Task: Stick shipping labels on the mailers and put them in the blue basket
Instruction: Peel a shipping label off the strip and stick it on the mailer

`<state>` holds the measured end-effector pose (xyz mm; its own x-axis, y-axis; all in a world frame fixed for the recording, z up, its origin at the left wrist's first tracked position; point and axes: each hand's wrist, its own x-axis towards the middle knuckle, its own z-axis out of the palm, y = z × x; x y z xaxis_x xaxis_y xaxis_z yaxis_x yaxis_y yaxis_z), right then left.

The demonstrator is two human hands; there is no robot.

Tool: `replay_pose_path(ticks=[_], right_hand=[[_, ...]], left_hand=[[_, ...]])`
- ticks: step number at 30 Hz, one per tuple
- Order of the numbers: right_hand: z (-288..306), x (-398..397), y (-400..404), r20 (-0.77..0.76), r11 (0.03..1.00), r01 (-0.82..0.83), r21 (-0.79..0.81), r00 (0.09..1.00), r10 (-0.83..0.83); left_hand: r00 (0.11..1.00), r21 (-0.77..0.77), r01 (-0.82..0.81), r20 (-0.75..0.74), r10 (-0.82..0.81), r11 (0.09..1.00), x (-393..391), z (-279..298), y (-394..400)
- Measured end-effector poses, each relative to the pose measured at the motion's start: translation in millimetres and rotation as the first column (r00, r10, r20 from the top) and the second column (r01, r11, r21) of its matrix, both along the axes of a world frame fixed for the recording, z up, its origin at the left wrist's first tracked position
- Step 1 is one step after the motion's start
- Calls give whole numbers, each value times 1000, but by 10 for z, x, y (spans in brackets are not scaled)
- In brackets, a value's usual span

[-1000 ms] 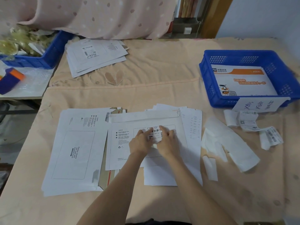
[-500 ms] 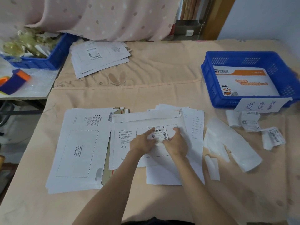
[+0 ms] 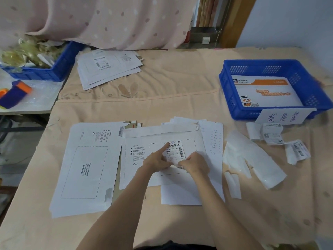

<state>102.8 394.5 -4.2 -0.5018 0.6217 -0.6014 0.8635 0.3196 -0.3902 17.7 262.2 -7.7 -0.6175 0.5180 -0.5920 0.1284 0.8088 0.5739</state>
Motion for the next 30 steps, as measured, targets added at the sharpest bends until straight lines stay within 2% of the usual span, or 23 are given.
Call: replay_pose_path(ticks=[7,12,21,30], right_hand=[[26,15,1,-9,998,-17,-59,1000,16],[40,57,-8,9,993,-119,-4,993,119],[-9,119,159,-19,981,-146,-131,989,145],[-9,65,218,-7,975,-205,-85,979,205]], left_hand=[[988,-77,134,-72,-139,988,56,40,-14],[968,-169,171,-154,-197,971,87,0,3],[968,-189,159,-166,-191,969,96,-67,-13],[980,-131,136,-124,-153,982,93,-59,-10]])
